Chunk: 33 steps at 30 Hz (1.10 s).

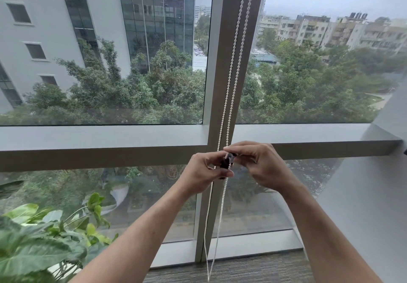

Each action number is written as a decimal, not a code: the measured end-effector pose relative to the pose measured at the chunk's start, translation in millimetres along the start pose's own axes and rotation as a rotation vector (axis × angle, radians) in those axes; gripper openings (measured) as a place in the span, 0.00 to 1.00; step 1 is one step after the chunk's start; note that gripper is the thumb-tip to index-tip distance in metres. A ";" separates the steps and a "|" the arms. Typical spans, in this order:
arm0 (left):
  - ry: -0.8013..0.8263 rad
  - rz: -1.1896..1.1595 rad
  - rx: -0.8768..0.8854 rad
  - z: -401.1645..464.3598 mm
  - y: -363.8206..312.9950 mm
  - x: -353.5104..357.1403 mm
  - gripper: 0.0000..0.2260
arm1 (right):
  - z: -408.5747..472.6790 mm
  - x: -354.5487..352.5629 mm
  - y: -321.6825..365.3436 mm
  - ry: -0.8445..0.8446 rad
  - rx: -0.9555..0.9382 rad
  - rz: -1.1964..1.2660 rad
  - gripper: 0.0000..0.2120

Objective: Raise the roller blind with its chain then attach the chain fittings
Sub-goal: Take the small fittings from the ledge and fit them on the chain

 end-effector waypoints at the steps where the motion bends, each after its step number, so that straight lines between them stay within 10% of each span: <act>1: 0.004 -0.016 -0.004 0.1 -1.3 -0.3 0.12 | 0.2 -0.5 0.6 0.001 -0.004 0.006 0.17; 33: 0.159 -0.205 -0.137 -2.4 -22.5 -4.3 0.13 | 3.0 -10.3 9.5 0.068 -0.083 0.061 0.17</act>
Point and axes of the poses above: each hand's wrist, its own z-axis towards the middle knuckle, its own x-axis out of the palm, y = z × x, the point moved 3 cm from there along z, towards the middle knuckle, and after that the axes turned 4 degrees about y, right-handed, at the moved point
